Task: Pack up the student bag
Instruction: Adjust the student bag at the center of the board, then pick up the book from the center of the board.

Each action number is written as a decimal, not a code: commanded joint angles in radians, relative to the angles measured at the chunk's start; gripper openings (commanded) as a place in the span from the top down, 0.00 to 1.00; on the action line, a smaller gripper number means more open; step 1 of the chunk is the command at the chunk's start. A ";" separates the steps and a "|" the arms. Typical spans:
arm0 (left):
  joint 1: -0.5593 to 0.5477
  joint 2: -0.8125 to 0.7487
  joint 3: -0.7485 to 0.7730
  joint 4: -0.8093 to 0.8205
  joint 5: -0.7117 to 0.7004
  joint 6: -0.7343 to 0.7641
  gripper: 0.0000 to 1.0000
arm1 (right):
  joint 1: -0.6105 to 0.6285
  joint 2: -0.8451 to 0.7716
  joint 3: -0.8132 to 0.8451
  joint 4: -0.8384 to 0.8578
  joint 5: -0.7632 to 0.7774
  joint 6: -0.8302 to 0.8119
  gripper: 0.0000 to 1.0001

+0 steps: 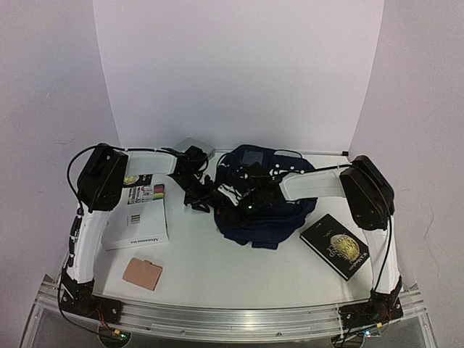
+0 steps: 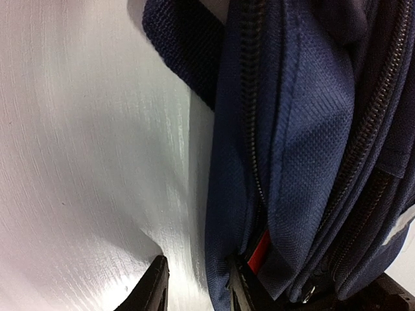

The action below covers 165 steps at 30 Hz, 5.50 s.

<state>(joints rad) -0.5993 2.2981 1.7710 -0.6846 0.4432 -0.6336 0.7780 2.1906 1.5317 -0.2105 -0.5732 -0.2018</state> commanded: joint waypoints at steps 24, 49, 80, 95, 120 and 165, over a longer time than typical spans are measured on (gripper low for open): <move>-0.043 0.071 0.022 0.051 0.144 0.009 0.67 | 0.044 -0.063 -0.031 0.039 0.114 -0.149 1.00; 0.081 -0.073 0.087 -0.073 0.019 0.048 0.42 | 0.012 -0.297 -0.137 0.158 -0.010 -0.035 0.42; 0.337 -0.781 -0.574 -0.182 -0.372 -0.298 0.01 | -0.130 0.075 0.336 0.042 -0.069 0.265 0.20; 0.593 -0.917 -0.851 -0.151 -0.408 -0.268 0.00 | -0.003 0.161 0.401 0.040 -0.202 0.405 0.16; 0.579 -0.798 -0.966 0.221 -0.140 -0.147 0.24 | 0.096 0.525 0.737 0.171 -0.287 0.647 0.27; 0.282 -0.642 -0.478 0.170 -0.013 0.141 0.01 | -0.154 0.001 0.447 0.068 -0.118 0.672 1.00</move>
<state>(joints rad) -0.2029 1.6288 1.2264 -0.4963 0.4240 -0.5724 0.6278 2.3033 1.9366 -0.1068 -0.7695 0.4725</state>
